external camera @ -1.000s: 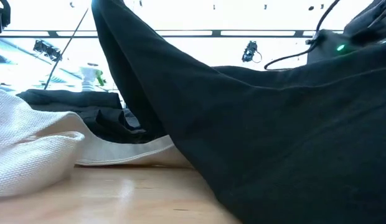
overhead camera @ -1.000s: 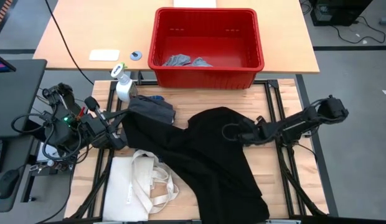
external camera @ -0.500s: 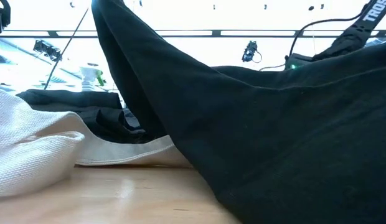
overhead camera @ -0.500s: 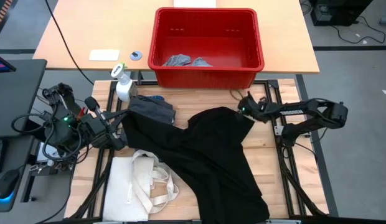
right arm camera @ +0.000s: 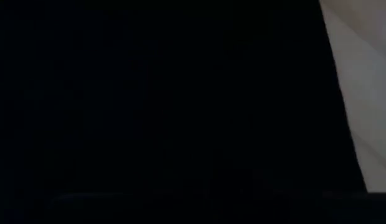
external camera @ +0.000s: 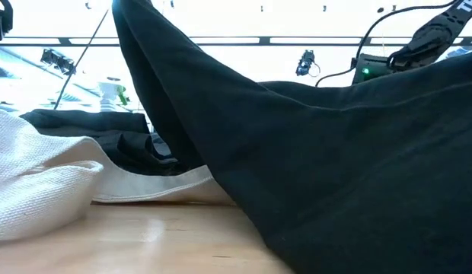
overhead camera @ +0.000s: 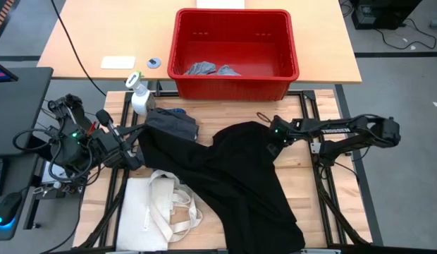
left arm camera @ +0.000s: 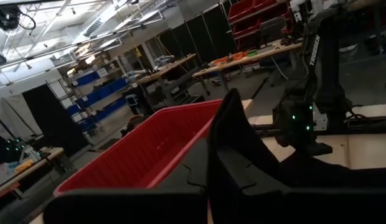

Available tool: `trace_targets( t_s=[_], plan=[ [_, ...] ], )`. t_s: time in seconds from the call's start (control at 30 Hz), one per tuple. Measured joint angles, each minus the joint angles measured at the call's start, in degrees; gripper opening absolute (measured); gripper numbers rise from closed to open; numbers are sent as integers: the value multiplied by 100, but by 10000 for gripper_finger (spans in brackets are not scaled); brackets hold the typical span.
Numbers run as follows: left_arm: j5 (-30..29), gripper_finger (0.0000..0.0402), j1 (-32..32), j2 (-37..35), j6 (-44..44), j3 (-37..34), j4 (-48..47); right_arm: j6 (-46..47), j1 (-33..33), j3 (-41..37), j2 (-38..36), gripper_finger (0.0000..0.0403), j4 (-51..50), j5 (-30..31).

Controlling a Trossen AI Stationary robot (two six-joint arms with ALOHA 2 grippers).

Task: Fold Laundry from Bin
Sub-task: Fold the black shirt

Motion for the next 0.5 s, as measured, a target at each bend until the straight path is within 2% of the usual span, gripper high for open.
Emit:
trace_targets(
  t_s=[0.07, 0.13, 0.3, 0.37, 0.43, 0.5],
  plan=[
    [0, 13, 0, 0, -109, 0, 2, 21, 45, 21, 80, 12, -43, 354],
    [0, 13, 0, 0, -206, 0, -14, 19, -21, 21, 176, 11, -42, 1054],
    [0, 13, 0, 0, -343, 0, -243, -20, -447, -17, 329, 12, -45, 3631],
    [0, 13, 0, 2, -347, 0, -284, -261, -551, -14, 344, 12, 84, 4479],
    [0, 13, 0, 8, -369, 0, -290, -539, -545, -14, 298, 12, 214, 4935],
    [0, 13, 0, 19, -373, 0, -300, -688, -431, -12, 176, 12, 267, 4944]
  ],
)
